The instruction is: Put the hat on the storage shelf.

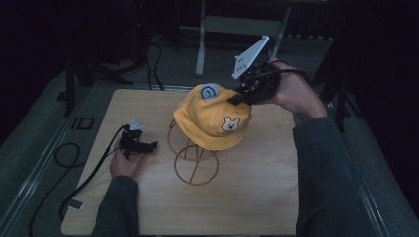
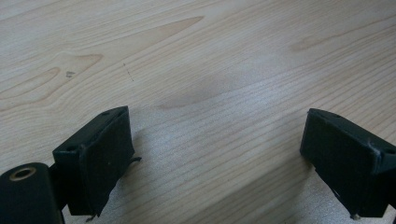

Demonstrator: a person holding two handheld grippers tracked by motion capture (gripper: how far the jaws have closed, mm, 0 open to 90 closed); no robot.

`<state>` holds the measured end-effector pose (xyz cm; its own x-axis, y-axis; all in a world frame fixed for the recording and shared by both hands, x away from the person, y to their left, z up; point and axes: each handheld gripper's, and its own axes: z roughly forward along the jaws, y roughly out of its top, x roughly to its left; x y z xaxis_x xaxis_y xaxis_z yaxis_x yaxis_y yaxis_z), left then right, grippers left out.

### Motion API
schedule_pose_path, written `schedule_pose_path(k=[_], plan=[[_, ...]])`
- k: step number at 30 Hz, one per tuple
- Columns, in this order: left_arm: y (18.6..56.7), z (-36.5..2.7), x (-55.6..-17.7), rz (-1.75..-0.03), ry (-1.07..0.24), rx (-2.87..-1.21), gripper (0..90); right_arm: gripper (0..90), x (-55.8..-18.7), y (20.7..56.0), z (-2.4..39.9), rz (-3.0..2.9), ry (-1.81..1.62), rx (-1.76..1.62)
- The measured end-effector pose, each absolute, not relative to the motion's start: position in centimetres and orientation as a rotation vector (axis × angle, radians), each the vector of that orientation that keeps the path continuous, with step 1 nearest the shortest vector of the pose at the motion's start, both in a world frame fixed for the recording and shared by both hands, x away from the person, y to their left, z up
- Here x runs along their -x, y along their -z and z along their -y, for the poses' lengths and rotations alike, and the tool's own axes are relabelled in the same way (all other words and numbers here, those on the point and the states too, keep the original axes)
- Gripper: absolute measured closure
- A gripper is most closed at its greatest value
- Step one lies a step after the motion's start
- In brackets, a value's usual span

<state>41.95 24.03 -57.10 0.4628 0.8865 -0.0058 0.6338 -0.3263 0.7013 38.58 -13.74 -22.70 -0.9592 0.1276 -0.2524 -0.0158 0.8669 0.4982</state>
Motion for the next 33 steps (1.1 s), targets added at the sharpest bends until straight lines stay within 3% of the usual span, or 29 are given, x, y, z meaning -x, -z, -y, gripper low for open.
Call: schedule_pose_path(k=[33], plan=[[57.1, -24.0, -42.0, -1.26, -0.51, -2.072, 9.1, 77.2, -37.4, 22.0, 8.9, -2.815, -0.649, 0.04]])
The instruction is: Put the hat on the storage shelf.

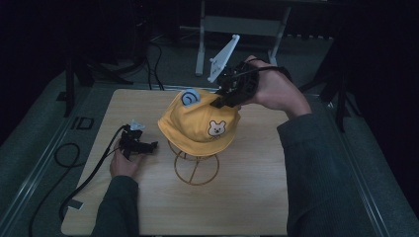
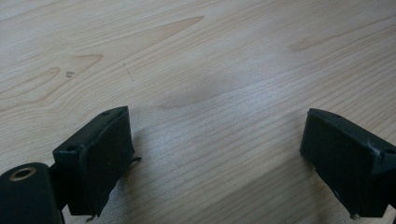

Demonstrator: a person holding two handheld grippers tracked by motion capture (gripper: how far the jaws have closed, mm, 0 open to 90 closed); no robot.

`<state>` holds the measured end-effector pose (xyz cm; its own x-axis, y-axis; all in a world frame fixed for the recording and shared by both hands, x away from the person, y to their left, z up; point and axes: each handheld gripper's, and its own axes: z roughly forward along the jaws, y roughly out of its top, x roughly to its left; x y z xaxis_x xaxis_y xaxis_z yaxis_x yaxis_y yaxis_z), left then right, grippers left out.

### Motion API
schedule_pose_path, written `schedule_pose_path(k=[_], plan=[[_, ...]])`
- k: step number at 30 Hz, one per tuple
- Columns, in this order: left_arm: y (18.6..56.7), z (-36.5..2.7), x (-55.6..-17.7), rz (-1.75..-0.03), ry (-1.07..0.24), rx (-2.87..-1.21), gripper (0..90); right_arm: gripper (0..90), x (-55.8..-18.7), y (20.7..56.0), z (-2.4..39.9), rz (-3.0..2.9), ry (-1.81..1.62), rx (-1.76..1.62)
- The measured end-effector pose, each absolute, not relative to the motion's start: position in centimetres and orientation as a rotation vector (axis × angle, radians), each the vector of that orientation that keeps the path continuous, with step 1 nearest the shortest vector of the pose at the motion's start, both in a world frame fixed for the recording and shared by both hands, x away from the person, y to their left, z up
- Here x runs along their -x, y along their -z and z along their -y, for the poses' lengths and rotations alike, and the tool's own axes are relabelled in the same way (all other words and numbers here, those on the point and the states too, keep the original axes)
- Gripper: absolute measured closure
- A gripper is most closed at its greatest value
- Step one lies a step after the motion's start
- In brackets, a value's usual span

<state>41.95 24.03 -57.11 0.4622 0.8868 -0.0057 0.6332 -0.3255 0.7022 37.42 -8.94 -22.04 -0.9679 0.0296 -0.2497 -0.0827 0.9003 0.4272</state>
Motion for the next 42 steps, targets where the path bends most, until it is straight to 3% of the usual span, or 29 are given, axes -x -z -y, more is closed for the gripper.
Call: schedule_pose_path(k=[18, 25, 34, 42], plan=[[57.1, -24.0, -41.9, -1.261, -0.509, -2.072, 9.1, 73.8, -37.6, 24.7, 4.3, -2.881, -0.478, 0.085], [57.1, -24.0, -41.9, -1.261, -0.511, -2.07, 9.2, 49.5, -37.7, 25.7, 3.2, -2.89, -0.506, 0.091], [57.1, -24.0, -41.9, -1.26, -0.51, -2.07, 9.1, 29.3, -37.5, 25.4, 4.3, -2.838, -0.507, 0.033], [57.1, -24.0, -42.0, -1.26, -0.51, -2.07, 9.1, 17.0, -38.4, 25.6, 7.3, -2.78, -0.591, -0.078]])
